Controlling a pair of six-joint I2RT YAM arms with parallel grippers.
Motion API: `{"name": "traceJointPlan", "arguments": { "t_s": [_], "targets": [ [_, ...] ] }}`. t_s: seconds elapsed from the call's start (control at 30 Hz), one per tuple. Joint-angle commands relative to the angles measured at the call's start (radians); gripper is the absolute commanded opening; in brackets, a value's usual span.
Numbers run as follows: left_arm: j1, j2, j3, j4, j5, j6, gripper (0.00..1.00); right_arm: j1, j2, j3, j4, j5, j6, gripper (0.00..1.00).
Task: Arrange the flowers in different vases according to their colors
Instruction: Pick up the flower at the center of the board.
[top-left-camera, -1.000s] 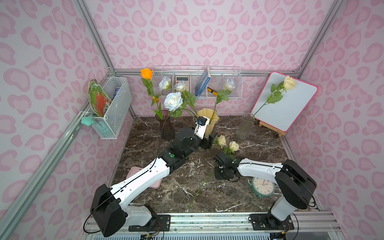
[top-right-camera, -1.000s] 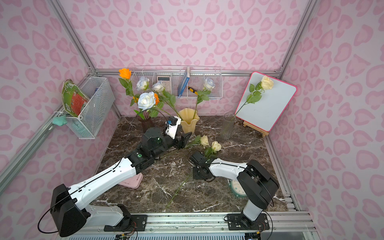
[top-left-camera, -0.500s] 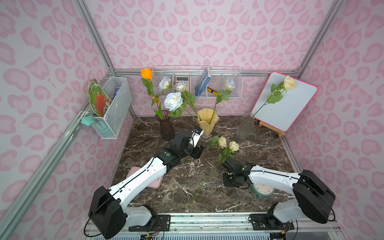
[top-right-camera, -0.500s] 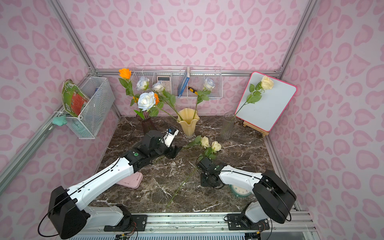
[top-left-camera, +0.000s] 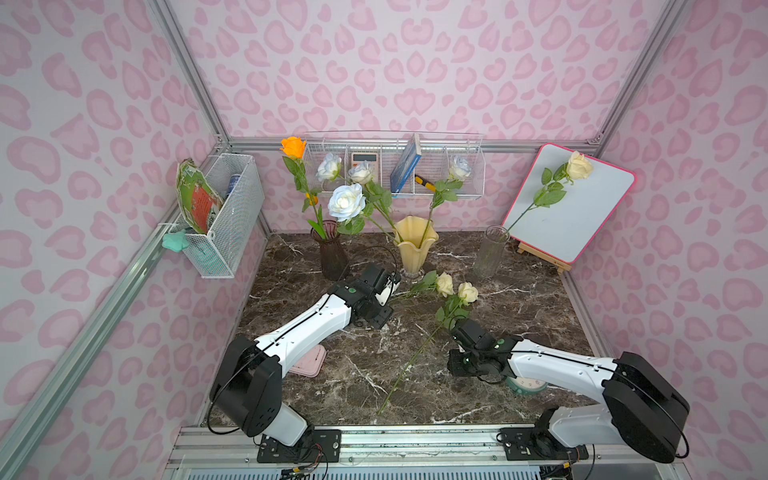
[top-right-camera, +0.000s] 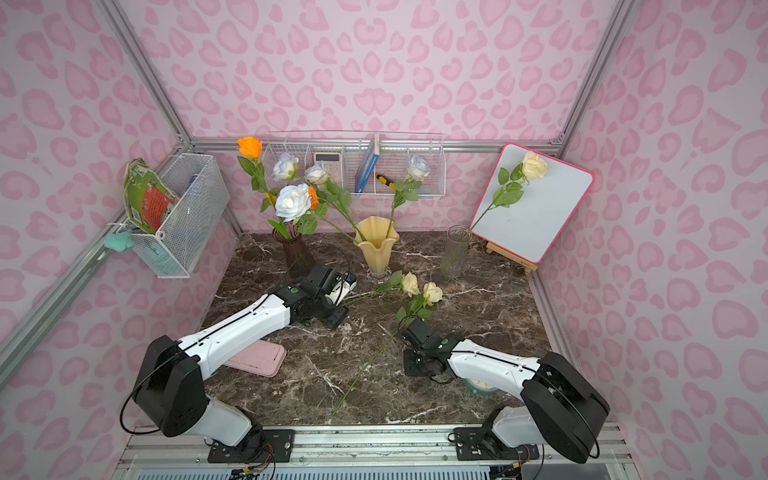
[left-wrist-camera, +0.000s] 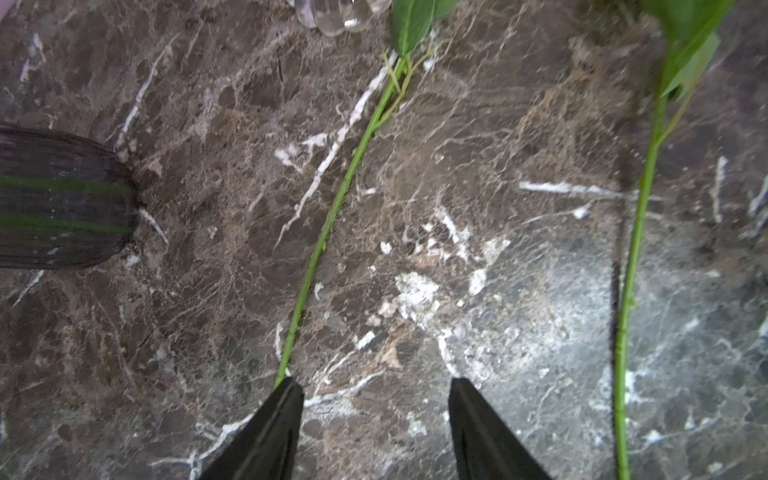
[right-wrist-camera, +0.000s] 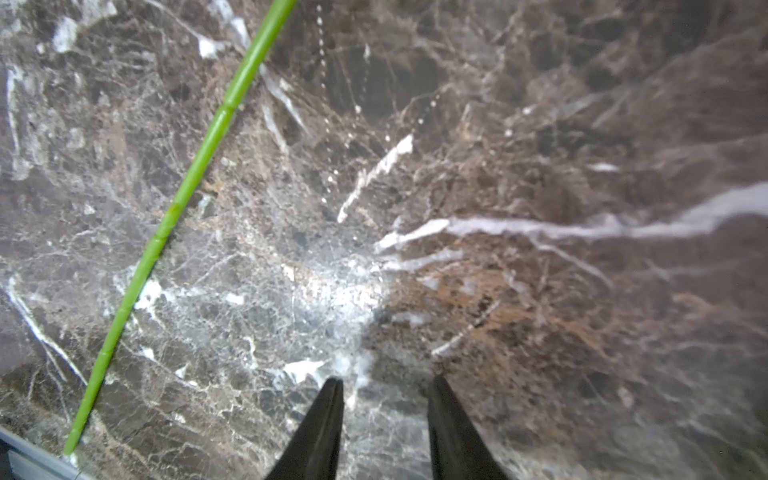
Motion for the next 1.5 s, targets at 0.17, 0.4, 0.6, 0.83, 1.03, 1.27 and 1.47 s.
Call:
{"name": "traceJointPlan", "arguments": {
  "t_s": [0.17, 0.4, 0.6, 0.83, 1.03, 1.27, 1.47],
  "targets": [
    [0.027, 0.137, 0.100, -0.084, 0.025, 0.093, 0.60, 0.032, 0.028, -0.014, 0.099, -0.031, 0.005, 0.38],
    [0.062, 0.220, 0.144, -0.026, 0.004, 0.109, 0.59, 0.067, 0.018, -0.043, 0.119, -0.026, 0.021, 0.38],
    [0.068, 0.279, 0.168, 0.016, 0.006, 0.131, 0.59, 0.079, 0.017, -0.058, 0.138, -0.027, 0.023, 0.38],
    [0.079, 0.361, 0.174, 0.085, -0.003, 0.150, 0.57, 0.084, 0.020, -0.064, 0.159, -0.023, 0.022, 0.38],
    [0.101, 0.392, 0.177, 0.126, -0.005, 0.161, 0.57, 0.098, 0.031, -0.080, 0.198, -0.026, 0.039, 0.37],
    [0.104, 0.433, 0.192, 0.101, 0.014, 0.166, 0.52, 0.124, 0.063, -0.062, 0.202, -0.024, 0.049, 0.37],
    [0.106, 0.465, 0.209, 0.035, 0.059, 0.140, 0.41, 0.151, 0.052, -0.054, 0.190, -0.018, 0.067, 0.37]
  ]
}}
